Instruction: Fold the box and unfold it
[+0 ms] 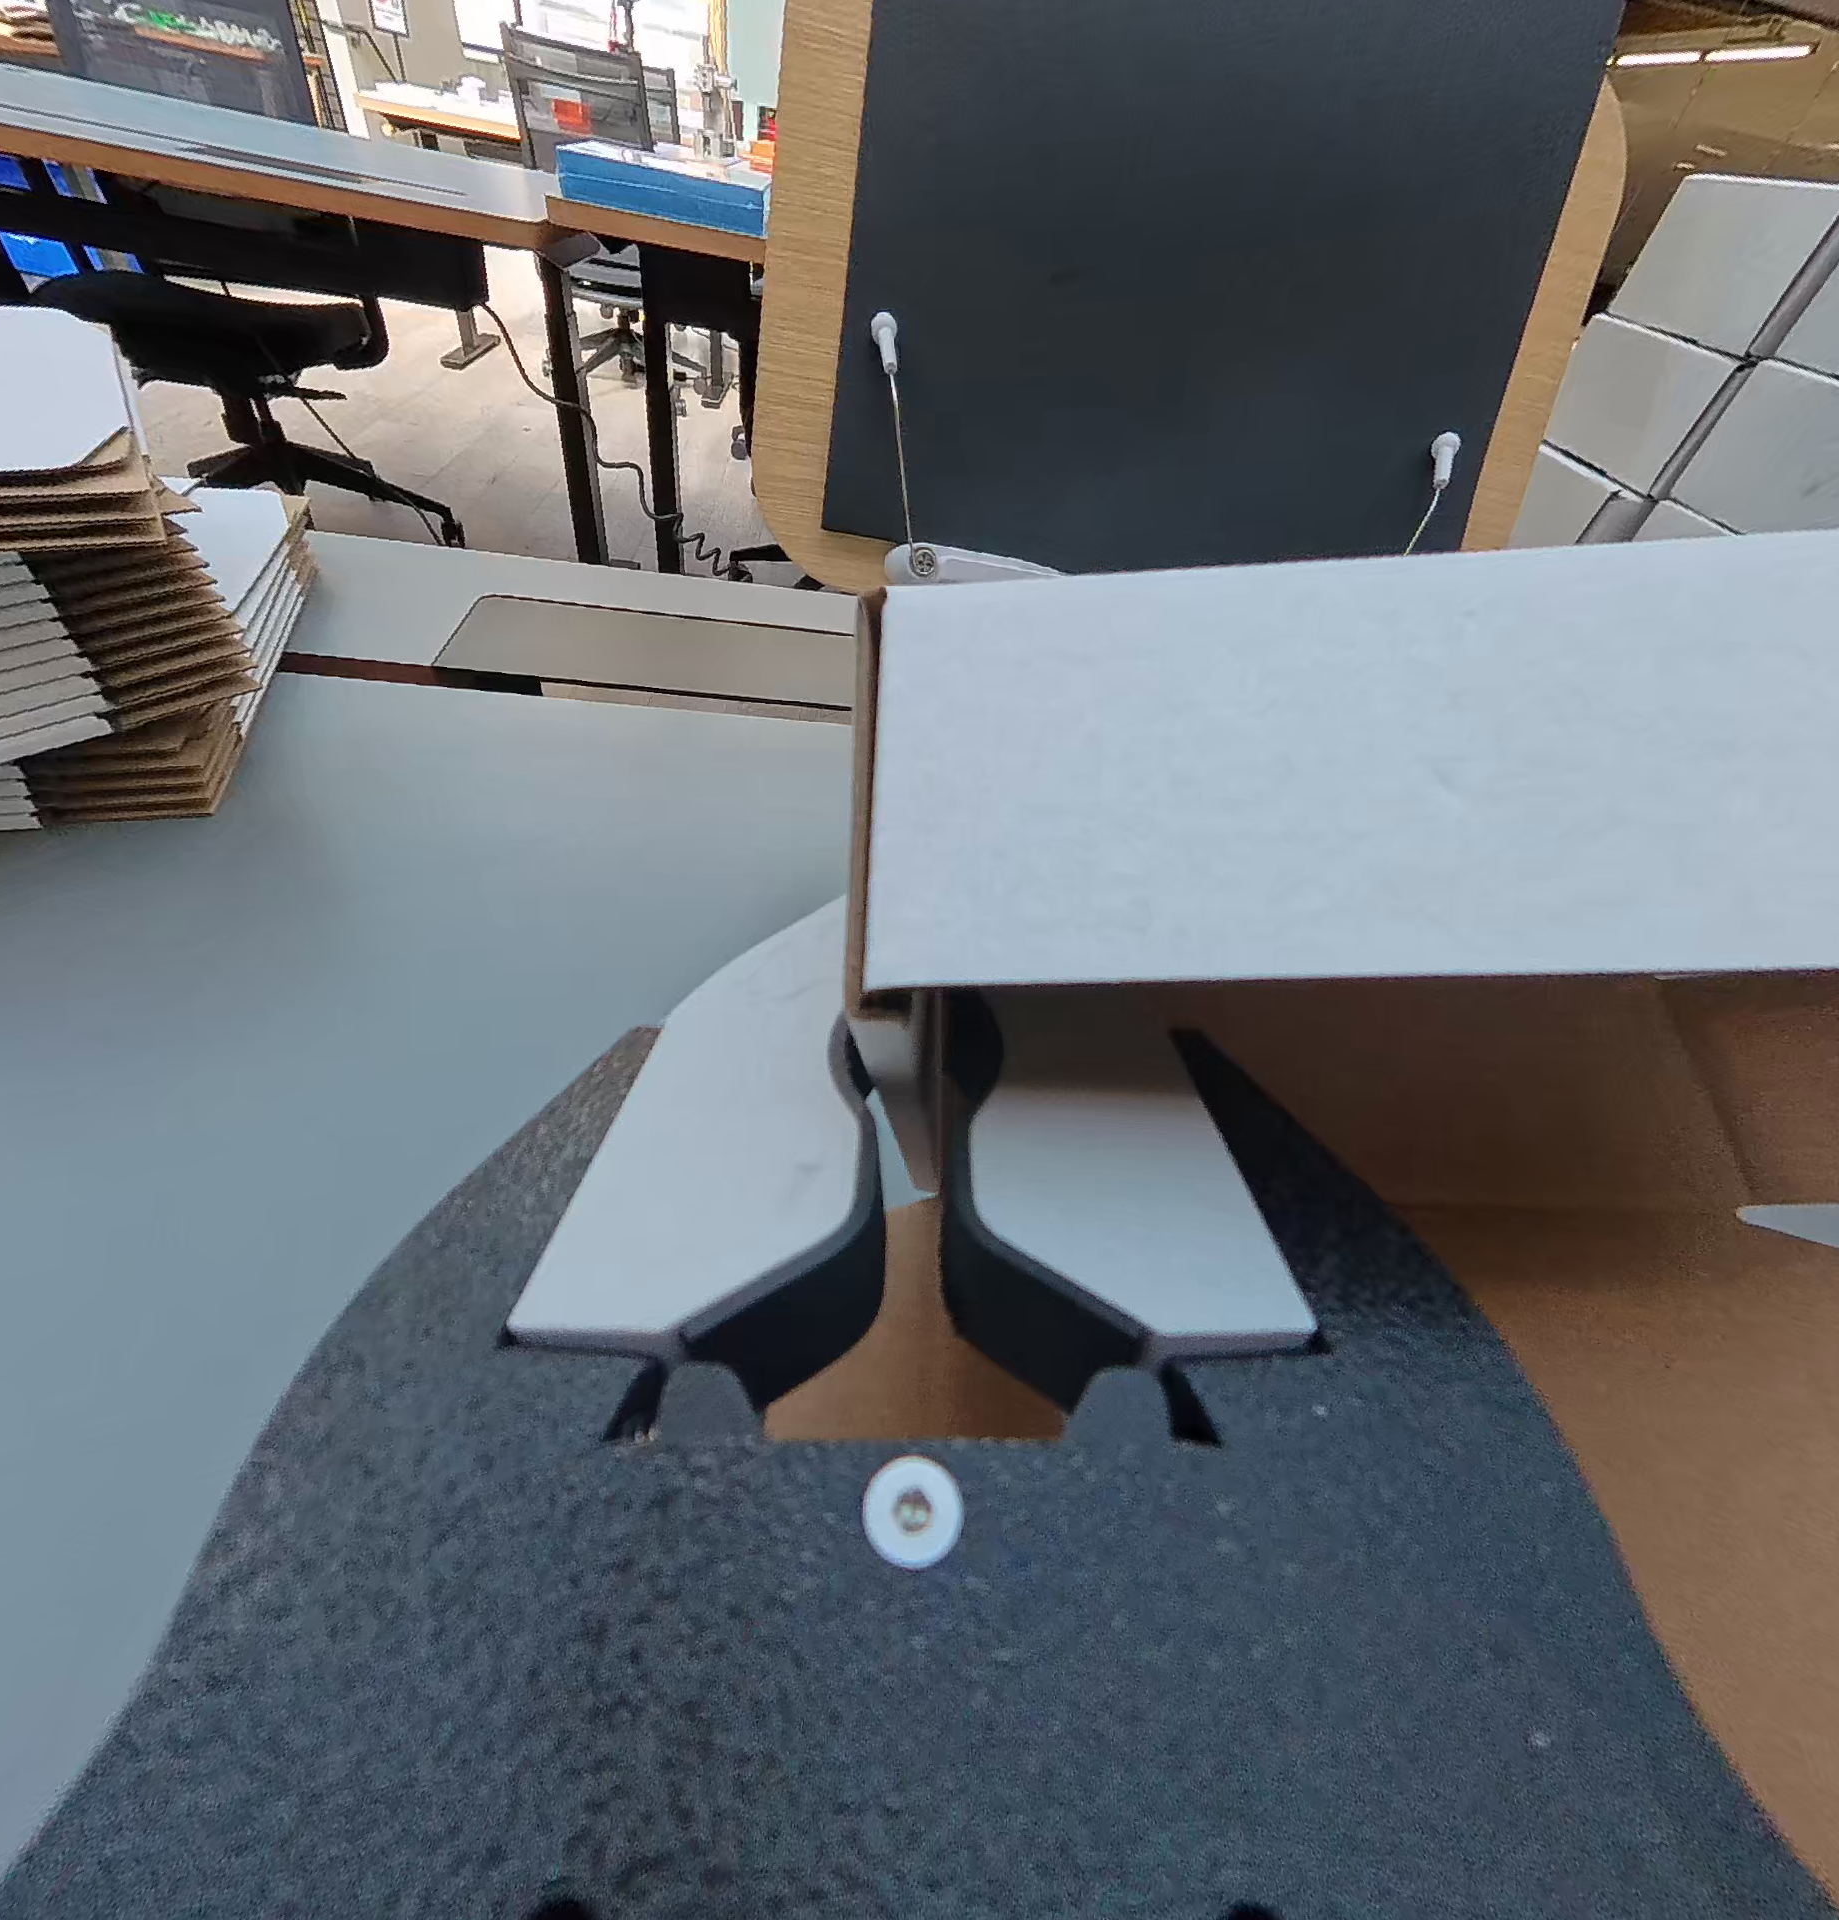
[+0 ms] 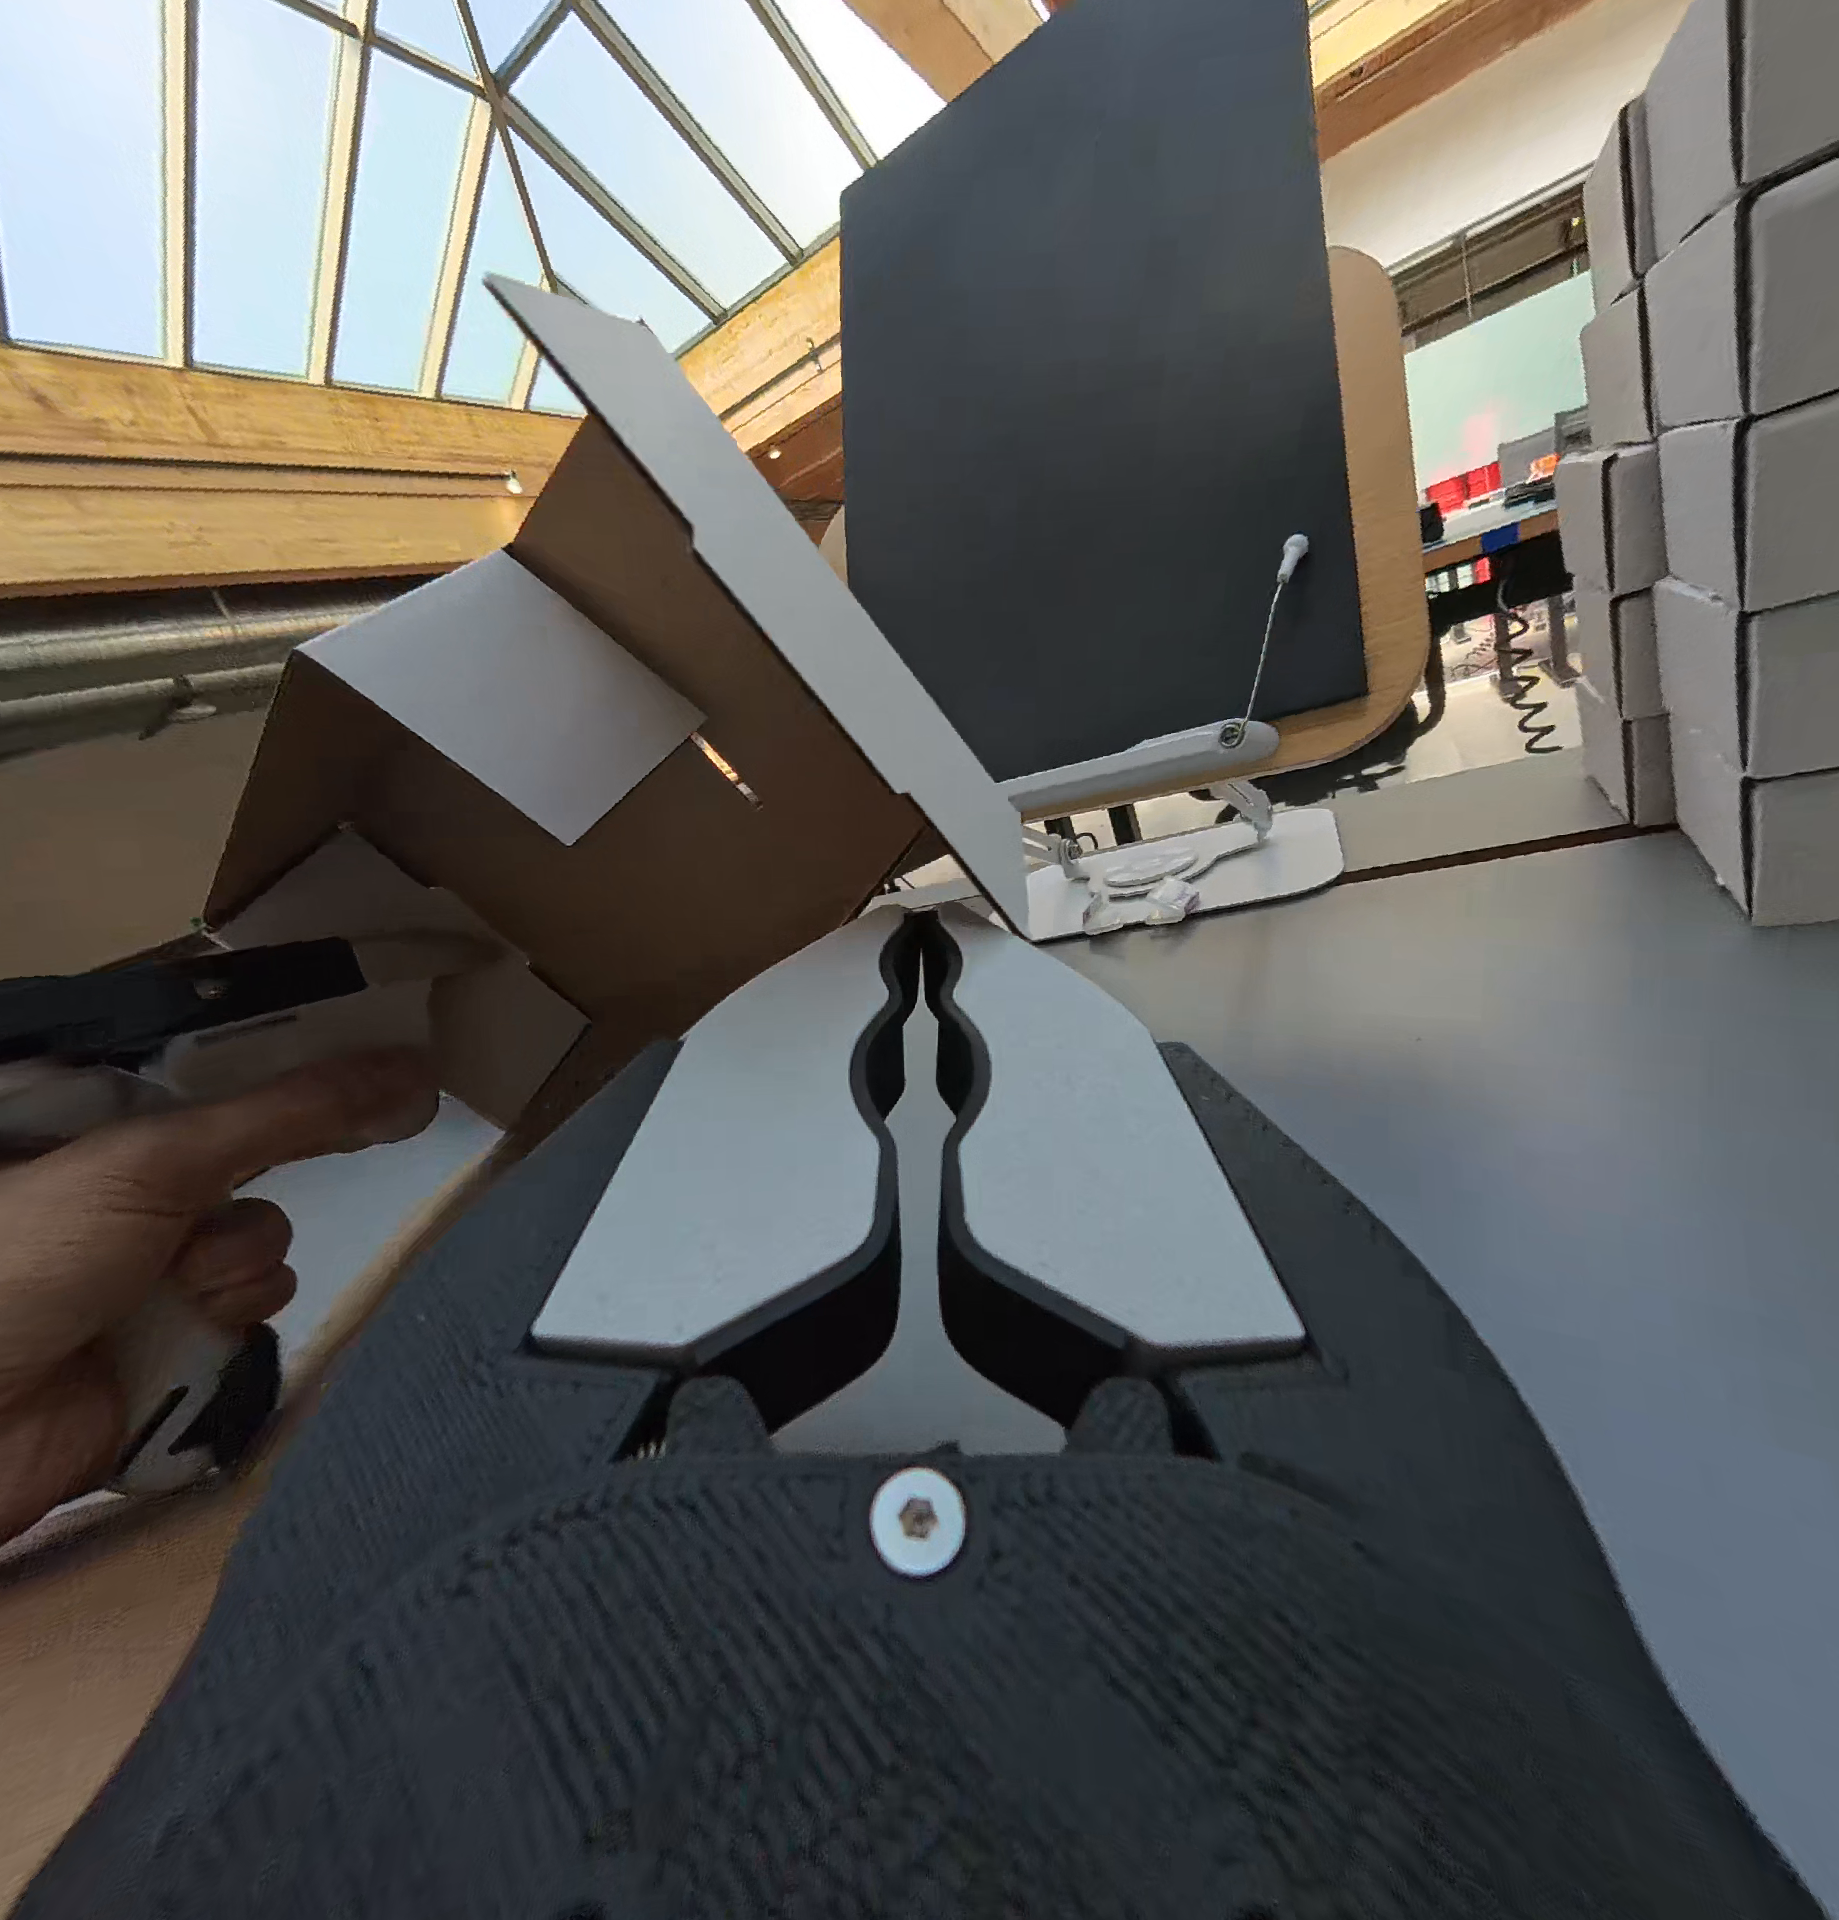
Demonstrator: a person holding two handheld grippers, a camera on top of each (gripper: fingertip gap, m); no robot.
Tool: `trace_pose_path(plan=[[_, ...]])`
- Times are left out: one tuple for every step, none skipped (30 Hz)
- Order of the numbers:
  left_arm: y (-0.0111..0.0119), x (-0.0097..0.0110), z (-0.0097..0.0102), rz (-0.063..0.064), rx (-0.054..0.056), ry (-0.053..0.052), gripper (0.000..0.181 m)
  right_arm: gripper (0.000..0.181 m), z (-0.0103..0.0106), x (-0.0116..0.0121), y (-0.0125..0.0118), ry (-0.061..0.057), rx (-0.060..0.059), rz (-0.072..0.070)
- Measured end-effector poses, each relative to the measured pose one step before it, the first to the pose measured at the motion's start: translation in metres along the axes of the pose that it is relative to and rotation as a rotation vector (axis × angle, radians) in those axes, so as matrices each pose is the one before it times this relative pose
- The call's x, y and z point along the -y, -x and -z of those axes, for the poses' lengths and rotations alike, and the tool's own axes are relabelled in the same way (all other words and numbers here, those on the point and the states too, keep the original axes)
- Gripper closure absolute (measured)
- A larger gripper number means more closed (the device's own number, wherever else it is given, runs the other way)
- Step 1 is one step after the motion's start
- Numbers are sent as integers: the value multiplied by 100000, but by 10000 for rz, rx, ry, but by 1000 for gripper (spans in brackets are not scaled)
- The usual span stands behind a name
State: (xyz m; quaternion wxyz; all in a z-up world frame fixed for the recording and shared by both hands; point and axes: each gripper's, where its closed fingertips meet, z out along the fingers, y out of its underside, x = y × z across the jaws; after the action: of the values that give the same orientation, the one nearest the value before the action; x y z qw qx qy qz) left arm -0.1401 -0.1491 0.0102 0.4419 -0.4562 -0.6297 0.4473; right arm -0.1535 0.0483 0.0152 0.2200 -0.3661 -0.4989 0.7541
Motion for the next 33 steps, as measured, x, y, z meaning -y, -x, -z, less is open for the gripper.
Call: trace_pose_path(plan=[[83, 24, 25, 11, 38, -2, 175, 181, -51, -60, -7, 47, -146, 357], [130, -27, -11, -80, 71, 33, 175, 181, -30, -73, 1, 81, -101, 351], [72, 39, 17, 11, 36, -15, 175, 181, -45, -88, 43, 85, -68, 278], [94, 42, 22, 16, 39, -16, 175, 181, -33, -21, 8, 21, -66, 118], [70, 53, 17, -26, 33, -12, 175, 181, -38, -1, 48, 11, -16, 9], [49, 40, 3, -45, 39, -12, 175, 181, -34, -5, -40, 18, -57, -30], [24, 137, 47, 35, 29, -73, 175, 181, -13, 43, -99, -23, -59, 24], [-43, 187, 79, -14, -11, -83, 175, 181, -7, 49, -140, -3, -38, 110], [-96, 71, 14, -168, -20, 12, 175, 181, -53, -29, -189, 62, -54, 184], [-111, -38, -49, -179, -15, 91, 175, 181, -93, -57, -226, 68, -48, 191], [-130, 27, -12, -60, -51, 23, 175, 181, -102, -36, -242, 57, -6, 97], [-126, -64, -24, -26, -63, 82, 176, 181, -111, -72, -198, 127, 73, 4], [-121, -131, -77, -50, -64, 124, 176, 181, -135, -188, -199, 211, 110, -41], [-107, -88, -90, -34, -60, 64, 176, 181, -146, -61, -114, 123, 202, -129], [-105, -52, -57, -30, -62, 8, 176, 181, -118, -99, -144, 172, 218, -185], [-129, -50, -43, -108, -65, -2, 176, 181, -106, -167, 2, 291, 310, -213], [-124, -94, -54, -183, -44, 26, 176, 181, -79, -184, 123, 315, 349, -167], [-82, -118, -50, -210, 31, 56, 176, 181, -15, -72, 76, 230, 246, -73], [-56, -76, -7, -258, 96, 23, 175, 181, 68, 98, -74, 105, 42, 89], [-81, 6, 26, -185, 96, -22, 175, 181, 136, 213, -20, 34, 9, 214], [-147, -3, -3, -90, 33, -4, 175, 181, 166, 314, 51, -31, 21, 186], [-148, -34, -49, -49, 14, 8, 175, 181, 154, 170, -77, 69, -49, 184], [-173, 10, -63, -73, -11, -28, 175, 181, 108, -50, -183, 274, -20, 204], [-209, 14, -66, -27, -69, -40, 175, 181, 89, 20, -113, 206, 119, 77], [-213, 2, -65, 41, -97, -22, 175, 181, 76, 206, 85, 60, 280, -57], [-168, -15, -45, -36, -82, -3, 175, 181, 54, 94, 126, 131, 302, -64], [-96, 21, -8, -85, -22, -41, 174, 181, 43, -32, 45, 232, 238, 83], [-76, 37, 15, -10, -14, -34, 174, 181, 72, 9, 41, 203, 192, 223], [-47, 16, 28, -4, -19, -10, 174, 181, 103, 71, -40, 129, 73, 232], [-43, -2, 12, -43, 4, 2, 174, 181, 100, 131, -127, 68, -82, 181], [-34, 2, 21, -71, 40, -19, 174, 181, 42, 168, -94, -2, -129, 115], [-109, -9, 36, -35, 1, -12, 174, 181, 2, 98, -31, -18, -132, 53], [-145, -49, 3, 19, -22, 11, 174, 181, 34, -46, -235, 45, -253, 19]])
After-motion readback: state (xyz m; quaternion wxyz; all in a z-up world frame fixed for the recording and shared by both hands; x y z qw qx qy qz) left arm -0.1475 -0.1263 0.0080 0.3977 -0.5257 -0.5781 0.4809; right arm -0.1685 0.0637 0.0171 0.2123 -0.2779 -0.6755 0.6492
